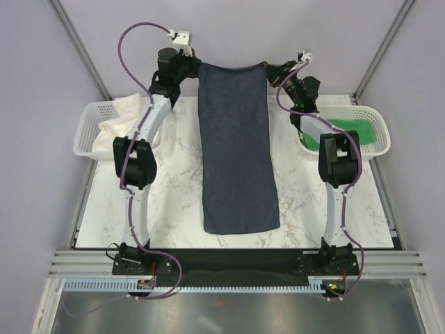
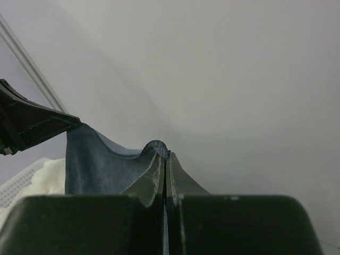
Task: Fold and stack the towels
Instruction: Flatten out the crumpled towel, then fold the towel
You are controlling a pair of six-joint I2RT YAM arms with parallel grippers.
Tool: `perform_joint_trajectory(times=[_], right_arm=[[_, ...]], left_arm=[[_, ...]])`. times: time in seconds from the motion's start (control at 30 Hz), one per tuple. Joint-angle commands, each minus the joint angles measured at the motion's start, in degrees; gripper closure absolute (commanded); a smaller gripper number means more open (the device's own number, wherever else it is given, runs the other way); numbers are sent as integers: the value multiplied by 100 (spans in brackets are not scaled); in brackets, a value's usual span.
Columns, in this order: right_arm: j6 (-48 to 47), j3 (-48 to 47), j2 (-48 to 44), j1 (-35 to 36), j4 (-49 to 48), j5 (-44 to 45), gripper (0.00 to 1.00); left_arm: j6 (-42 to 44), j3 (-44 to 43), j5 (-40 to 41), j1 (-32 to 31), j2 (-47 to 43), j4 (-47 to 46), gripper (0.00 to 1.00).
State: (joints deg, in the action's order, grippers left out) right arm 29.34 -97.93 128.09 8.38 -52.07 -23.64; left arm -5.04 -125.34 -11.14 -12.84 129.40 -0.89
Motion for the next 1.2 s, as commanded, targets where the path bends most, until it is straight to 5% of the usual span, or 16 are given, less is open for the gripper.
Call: perform_joint_trajectory(times=[0.0,0.23,0.37,0.83,1.17], right_arm=[[28,-472,399,-47,-365,-27,100],[28,-1631,1296,-47,-365,35,100],[194,-1783,1394,-56,-268,-149,100],[116,2830,-1751,-21,-479,-580,100],[-201,5177,-4500,14,926,-660,100]], left_arm=[[117,-534,-108,63,356,-333,98],[100,-984,-38,133,1051,-570,98],[143,-572,-274,124,720,-588,98],[-14,3839,-1250,63,-2636,-615,98],[-383,6712,-865,-631,-4922,-509,98]])
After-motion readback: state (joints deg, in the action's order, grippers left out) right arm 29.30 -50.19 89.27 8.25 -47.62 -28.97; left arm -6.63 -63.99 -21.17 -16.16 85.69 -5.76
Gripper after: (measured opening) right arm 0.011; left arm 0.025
